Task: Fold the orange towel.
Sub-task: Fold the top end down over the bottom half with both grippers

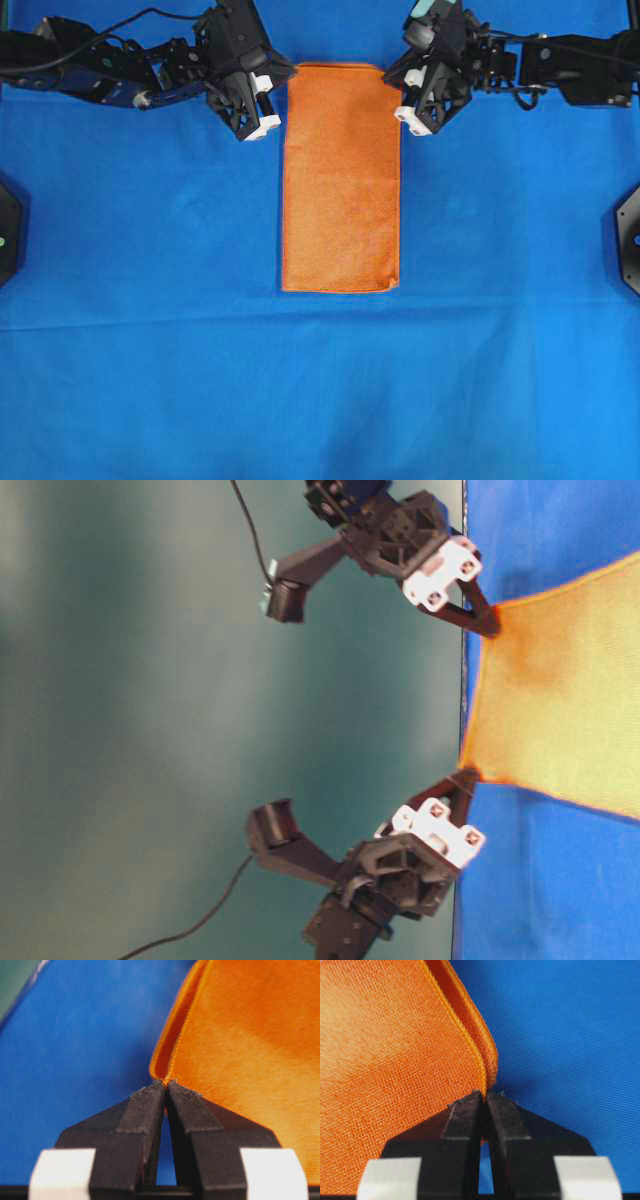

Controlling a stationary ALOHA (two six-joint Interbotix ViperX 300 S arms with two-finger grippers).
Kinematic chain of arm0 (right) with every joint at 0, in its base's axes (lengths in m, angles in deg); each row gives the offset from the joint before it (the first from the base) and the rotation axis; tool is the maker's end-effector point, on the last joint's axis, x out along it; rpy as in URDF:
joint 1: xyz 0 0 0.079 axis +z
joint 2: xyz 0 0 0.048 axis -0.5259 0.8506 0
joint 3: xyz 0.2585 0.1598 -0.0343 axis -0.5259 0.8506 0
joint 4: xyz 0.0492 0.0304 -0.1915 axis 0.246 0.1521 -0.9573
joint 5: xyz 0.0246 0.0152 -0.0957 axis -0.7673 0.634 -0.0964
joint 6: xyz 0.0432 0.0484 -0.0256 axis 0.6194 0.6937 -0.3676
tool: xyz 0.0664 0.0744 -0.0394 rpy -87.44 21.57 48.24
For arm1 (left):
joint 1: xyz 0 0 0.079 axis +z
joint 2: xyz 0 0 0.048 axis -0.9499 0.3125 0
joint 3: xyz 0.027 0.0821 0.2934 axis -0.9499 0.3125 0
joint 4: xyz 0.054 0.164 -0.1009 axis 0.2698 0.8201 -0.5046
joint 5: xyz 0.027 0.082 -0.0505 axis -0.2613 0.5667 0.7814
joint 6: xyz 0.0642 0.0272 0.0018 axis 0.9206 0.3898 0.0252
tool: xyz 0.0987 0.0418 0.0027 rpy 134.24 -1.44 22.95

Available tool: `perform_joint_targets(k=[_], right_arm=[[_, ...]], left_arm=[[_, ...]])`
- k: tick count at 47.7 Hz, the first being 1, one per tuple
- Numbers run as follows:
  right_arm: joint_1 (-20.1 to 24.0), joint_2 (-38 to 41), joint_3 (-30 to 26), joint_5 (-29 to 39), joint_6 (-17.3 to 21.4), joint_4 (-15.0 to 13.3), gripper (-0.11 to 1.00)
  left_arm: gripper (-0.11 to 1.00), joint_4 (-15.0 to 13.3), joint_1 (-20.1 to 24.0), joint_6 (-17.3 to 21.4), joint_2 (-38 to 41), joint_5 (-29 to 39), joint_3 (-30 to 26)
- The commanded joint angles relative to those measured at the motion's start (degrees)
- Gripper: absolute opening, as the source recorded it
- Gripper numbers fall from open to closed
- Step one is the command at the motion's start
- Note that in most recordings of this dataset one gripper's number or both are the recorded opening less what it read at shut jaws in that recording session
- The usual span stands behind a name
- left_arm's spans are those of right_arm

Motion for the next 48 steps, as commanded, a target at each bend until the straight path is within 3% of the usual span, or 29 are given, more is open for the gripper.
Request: perform_joint_targets(k=[1,20,34,48], right_arm=[[0.79,-3.96,0.62,0.0,0.09,0.18,0.03],[7.38,-13.27,7.56,0.18,0.88,1.14,0.03],[16.79,-16.7,11.87,2.2,3.25,3.25,0.03],[25.84,-16.08,11.95,3.34,7.29,3.52,0.03]], left_arm=[[0.02,0.09,-1.49,0.18,-3.78,0.35,-0.35],[0.02,0.09,-9.14,-0.26,-11.16,10.11,2.72],[0.02,0.0,-18.37,-2.55,-11.87,13.27,4.66],[0.02,-0.09,-25.49,-2.64,-11.87,17.14,5.8]])
